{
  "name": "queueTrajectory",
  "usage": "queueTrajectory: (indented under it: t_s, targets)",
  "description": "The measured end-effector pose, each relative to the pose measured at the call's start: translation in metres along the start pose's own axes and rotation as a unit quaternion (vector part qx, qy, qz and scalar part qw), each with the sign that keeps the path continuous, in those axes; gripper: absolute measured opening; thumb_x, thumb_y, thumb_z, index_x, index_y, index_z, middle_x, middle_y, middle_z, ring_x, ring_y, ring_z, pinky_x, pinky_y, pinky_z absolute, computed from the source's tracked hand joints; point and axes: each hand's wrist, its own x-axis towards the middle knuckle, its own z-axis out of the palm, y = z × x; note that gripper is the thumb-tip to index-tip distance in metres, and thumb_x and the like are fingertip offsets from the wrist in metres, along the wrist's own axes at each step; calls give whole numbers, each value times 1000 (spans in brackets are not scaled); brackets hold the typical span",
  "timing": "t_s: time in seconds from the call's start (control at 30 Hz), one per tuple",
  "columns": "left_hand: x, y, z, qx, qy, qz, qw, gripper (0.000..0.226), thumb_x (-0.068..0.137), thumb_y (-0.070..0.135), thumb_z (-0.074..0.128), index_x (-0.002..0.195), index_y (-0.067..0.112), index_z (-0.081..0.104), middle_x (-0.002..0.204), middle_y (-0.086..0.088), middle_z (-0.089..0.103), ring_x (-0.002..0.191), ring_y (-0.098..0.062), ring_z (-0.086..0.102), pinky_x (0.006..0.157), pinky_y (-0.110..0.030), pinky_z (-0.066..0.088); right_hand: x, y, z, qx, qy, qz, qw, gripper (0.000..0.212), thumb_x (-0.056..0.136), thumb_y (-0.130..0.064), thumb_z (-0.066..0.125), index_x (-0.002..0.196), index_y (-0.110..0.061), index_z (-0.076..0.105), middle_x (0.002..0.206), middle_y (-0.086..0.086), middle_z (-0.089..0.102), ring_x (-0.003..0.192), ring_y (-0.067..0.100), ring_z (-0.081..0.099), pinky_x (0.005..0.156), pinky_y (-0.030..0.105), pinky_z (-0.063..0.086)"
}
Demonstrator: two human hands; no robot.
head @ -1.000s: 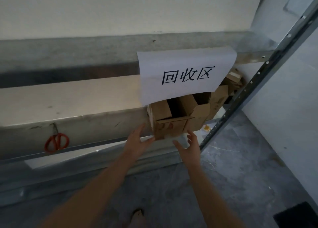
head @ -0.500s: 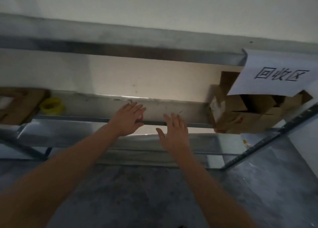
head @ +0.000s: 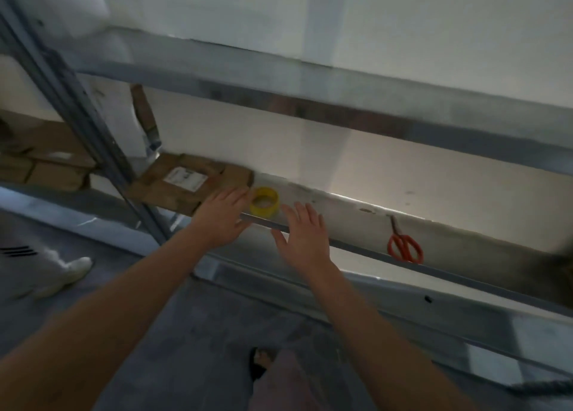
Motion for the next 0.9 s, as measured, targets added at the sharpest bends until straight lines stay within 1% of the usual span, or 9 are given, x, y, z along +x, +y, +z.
queueTrajectory:
  t_s: [0.07,0.17,0.23,0.37,0.47,0.6,0.7,0.8,0.9]
  targets:
    - [-6,-51,7,28,-8,-20,999,63,94,40,45,150,17,27,156,-6,28,142,-26,26,116,-41,17,27,-28,22,12,-9,-9,1000,62,98,-55,38,154,-29,25,162,7,21,150,29,12,122,47,10]
    - [-6,-128,17,15,0,-63,998,61,95,37,43,150,16,27,155,-7,29,141,-28,29,115,-42,18,72,-66,54,31,-11,-8,999,64,98,-52,42,154,-25,26,159,9,26,148,30,18,120,47,15]
    - [0,-172,27,15,-13,-88,996,64,94,37,47,150,15,26,155,-8,28,141,-29,28,115,-42,20,102,-85,77,44,-17,0,999,63,98,-52,42,154,-27,26,158,9,29,145,30,23,119,47,20]
    - [12,-240,53,-18,-54,-127,990,69,93,38,51,151,12,23,154,-10,29,137,-28,33,110,-39,27,151,-112,117,96,-51,72,991,64,96,-51,48,152,-29,25,156,5,32,141,29,29,115,43,30]
    - [25,-285,64,-100,-65,-168,978,70,90,32,55,151,17,23,152,-10,32,135,-30,36,111,-39,32,180,-120,140,118,-77,151,979,72,92,-48,57,152,-25,25,153,10,32,139,33,31,114,42,30]
    - [44,-331,85,-192,-109,-223,949,70,87,47,45,148,17,29,148,-12,36,136,-32,34,111,-44,31,199,-121,168,148,-77,251,953,76,89,-47,64,151,-20,30,149,13,37,135,35,37,112,43,34]
    - [60,-355,104,-227,-138,-266,927,66,90,48,55,144,16,35,143,-13,40,129,-32,41,107,-46,37,210,-124,183,123,-77,301,942,76,89,-53,61,149,-19,31,149,14,36,134,36,35,111,42,34]
    - [72,-363,117,-222,-167,-260,925,68,91,47,55,146,14,32,146,-13,37,133,-33,34,110,-45,33,215,-132,191,116,-54,337,933,76,87,-50,66,148,-17,34,149,14,34,135,35,33,111,42,33]
    - [76,-356,123,-230,-154,-249,928,69,89,46,58,145,13,31,144,-12,36,134,-30,30,109,-45,32,216,-141,192,114,-35,373,920,75,86,-46,69,147,-20,35,149,12,34,135,32,33,110,42,34]
